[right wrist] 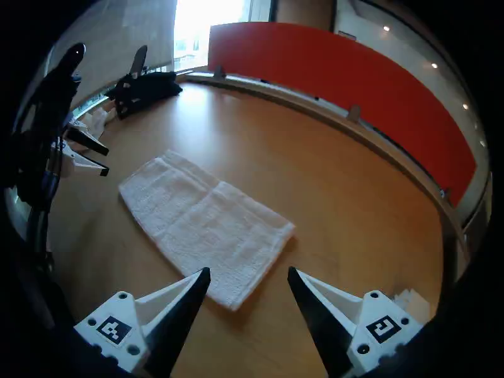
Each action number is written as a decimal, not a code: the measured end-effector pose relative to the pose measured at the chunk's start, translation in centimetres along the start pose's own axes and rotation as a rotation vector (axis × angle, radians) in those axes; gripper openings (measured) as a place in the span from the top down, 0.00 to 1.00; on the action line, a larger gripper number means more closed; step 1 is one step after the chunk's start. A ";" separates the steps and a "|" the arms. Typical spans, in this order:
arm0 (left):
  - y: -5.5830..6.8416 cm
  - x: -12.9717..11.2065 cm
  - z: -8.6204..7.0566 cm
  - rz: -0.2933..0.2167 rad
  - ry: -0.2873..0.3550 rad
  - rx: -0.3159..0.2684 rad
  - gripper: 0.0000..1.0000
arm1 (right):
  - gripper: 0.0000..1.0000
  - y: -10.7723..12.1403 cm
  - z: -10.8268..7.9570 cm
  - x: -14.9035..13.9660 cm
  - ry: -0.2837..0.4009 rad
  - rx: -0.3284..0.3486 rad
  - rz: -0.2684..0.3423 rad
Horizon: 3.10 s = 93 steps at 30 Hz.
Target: Fold towel
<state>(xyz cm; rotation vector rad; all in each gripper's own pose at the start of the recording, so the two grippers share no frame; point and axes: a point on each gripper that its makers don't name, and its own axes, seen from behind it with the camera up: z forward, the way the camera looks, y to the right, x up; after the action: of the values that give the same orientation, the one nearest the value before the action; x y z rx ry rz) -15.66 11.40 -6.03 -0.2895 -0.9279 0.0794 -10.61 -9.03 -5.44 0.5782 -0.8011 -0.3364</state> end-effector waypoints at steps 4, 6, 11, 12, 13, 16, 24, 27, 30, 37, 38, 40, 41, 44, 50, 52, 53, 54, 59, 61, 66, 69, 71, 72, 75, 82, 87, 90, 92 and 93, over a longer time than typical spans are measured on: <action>-0.3 -0.3 -0.6 -0.017 0.002 0.012 0.02 | 0.05 -0.1 0.2 0.0 -0.004 0.009 -0.010; -0.4 -0.5 -0.9 -0.024 0.003 0.016 0.02 | 0.05 -0.2 0.3 -0.1 -0.006 0.014 -0.014; -0.7 -0.9 -1.8 -0.043 0.009 0.026 0.02 | 0.05 -0.6 0.6 -0.5 -0.015 0.025 -0.025; -0.8 -1.0 -1.9 -0.046 0.009 0.029 0.02 | 0.05 -0.7 0.6 -0.6 -0.017 0.027 -0.027; -0.8 -1.2 -2.0 -0.049 0.009 0.031 0.02 | 0.05 -0.7 0.7 -0.9 -0.021 0.029 -0.029; -1.1 -1.6 -2.4 -0.057 0.008 0.038 0.02 | 0.05 -0.9 0.8 -1.5 -0.032 0.034 -0.034; -1.6 -2.7 -3.1 -0.070 0.005 0.054 0.02 | 0.06 -1.4 1.0 -3.7 -0.068 0.050 -0.034; -1.7 -3.1 -3.2 -0.075 0.002 0.057 0.02 | 0.10 -1.6 1.1 -4.3 -0.081 0.055 -0.030; -1.9 -3.3 -3.4 -0.078 0.000 0.061 0.02 | 0.16 -1.7 1.2 -4.6 -0.087 0.064 -0.027; -2.0 -3.5 -3.6 -0.081 0.003 0.063 0.02 | 0.34 -2.1 1.2 -5.1 -0.104 0.096 -0.035; -2.0 -3.6 -3.6 -0.081 0.003 0.064 0.02 | 0.37 -2.1 1.2 -5.2 -0.108 0.101 -0.036; -2.0 -3.6 -3.7 -0.082 0.004 0.064 0.02 | 0.43 -2.2 1.1 -5.4 -0.115 0.109 -0.039; -2.0 -3.6 -3.7 -0.082 0.005 0.063 0.02 | 0.45 -2.2 1.1 -5.5 -0.118 0.112 -0.040; -2.0 -3.7 -3.8 -0.081 0.005 0.063 0.02 | 0.51 -2.2 1.1 -5.7 -0.125 0.119 -0.045; -2.0 -3.9 -3.8 -0.078 0.004 0.065 0.02 | 0.68 -2.0 1.3 -5.8 -0.129 0.124 -0.047; -2.0 -4.0 -3.8 -0.078 0.004 0.065 0.02 | 0.72 -1.9 1.3 -5.8 -0.130 0.127 -0.046; -2.0 -4.0 -3.9 -0.078 0.004 0.065 0.02 | 0.73 -1.9 1.4 -5.8 -0.131 0.128 -0.046; -2.0 -4.0 -3.9 -0.078 0.003 0.065 0.02 | 0.74 -1.9 1.4 -5.8 -0.132 0.129 -0.045; -2.0 -4.0 -3.9 -0.076 0.004 0.066 0.02 | 0.87 -1.9 1.4 -5.8 -0.132 0.136 -0.048; -2.1 -4.1 -3.9 -0.075 0.004 0.067 0.02 | 0.93 -1.9 1.5 -5.7 -0.130 0.135 -0.046; -2.2 -4.0 -3.8 -0.075 0.004 0.070 0.02 | 0.94 -1.9 1.4 -5.3 -0.119 0.133 -0.033; -2.1 -4.0 -3.8 -0.077 0.004 0.068 0.02 | 0.94 -1.8 1.2 -5.1 -0.114 0.125 -0.030; -2.1 -3.9 -3.7 -0.077 0.005 0.069 0.02 | 0.94 -1.7 1.1 -4.8 -0.108 0.120 -0.030; -2.1 -3.9 -3.7 -0.077 0.005 0.069 0.02 | 0.94 -1.7 1.0 -4.6 -0.105 0.117 -0.031; -2.2 -3.7 -3.7 -0.075 0.006 0.070 0.02 | 0.94 -1.6 0.6 -4.0 -0.093 0.109 -0.031; -2.3 -3.3 -3.7 -0.074 0.011 0.071 0.02 | 0.94 -0.8 -0.6 -2.3 -0.065 0.081 -0.040; -2.4 -3.1 -3.6 -0.070 0.015 0.072 0.02 | 0.94 -0.1 -1.7 -1.0 -0.042 0.062 -0.054; -2.5 -2.9 -3.7 -0.069 0.018 0.073 0.02 | 0.94 0.5 -2.4 -0.1 -0.026 0.047 -0.061; -2.5 -2.8 -3.7 -0.069 0.020 0.072 0.02 | 0.94 0.9 -2.8 0.5 -0.014 0.035 -0.065; -2.5 -2.7 -3.7 -0.069 0.021 0.072 0.02 | 0.94 1.1 -3.0 0.8 -0.009 0.030 -0.066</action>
<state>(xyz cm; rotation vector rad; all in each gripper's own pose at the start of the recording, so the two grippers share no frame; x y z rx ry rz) -14.49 7.75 -9.53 -0.1907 -0.9111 0.0459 -7.69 -7.46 -5.96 0.6325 -0.7977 -0.3884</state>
